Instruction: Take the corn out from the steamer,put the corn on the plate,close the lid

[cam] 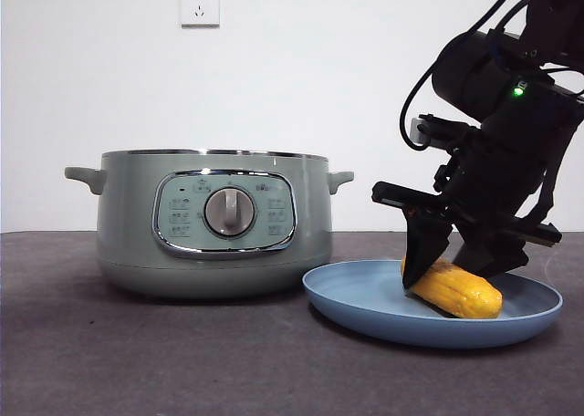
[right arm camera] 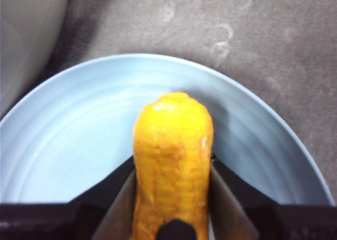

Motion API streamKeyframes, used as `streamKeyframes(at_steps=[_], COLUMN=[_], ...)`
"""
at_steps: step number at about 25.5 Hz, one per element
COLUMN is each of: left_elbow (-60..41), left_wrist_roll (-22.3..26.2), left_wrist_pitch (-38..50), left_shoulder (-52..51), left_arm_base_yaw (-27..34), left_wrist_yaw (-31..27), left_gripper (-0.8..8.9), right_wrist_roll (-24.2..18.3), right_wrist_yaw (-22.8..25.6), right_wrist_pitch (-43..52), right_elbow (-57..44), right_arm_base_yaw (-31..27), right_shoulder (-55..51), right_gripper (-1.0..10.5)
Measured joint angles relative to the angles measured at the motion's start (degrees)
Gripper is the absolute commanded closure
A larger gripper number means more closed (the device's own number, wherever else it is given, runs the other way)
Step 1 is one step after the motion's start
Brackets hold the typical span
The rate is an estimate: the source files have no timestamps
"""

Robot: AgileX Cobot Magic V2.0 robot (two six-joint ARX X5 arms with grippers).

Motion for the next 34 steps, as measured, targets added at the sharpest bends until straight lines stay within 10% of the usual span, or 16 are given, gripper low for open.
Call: streamKeyframes(at_steps=[5,34], left_elbow=[0.00,0.00], left_wrist_roll=[0.00,1.75], left_wrist_pitch=[0.96,37.46], left_shoulder=[2.91,43.06], left_arm_base_yaw=[0.00,0.00], left_wrist_yaw=[0.00,-0.70], left_gripper=[8.22,8.22], right_wrist_roll=[0.15,-2.38], right_wrist_yaw=[-0.35,-1.25], right_wrist_pitch=[-0.11,-22.67], right_elbow=[0.02,-0.35], right_arm_base_yaw=[0.20,0.35], right_shoulder=[-0.22,-63.30], right_gripper=[4.0,4.1])
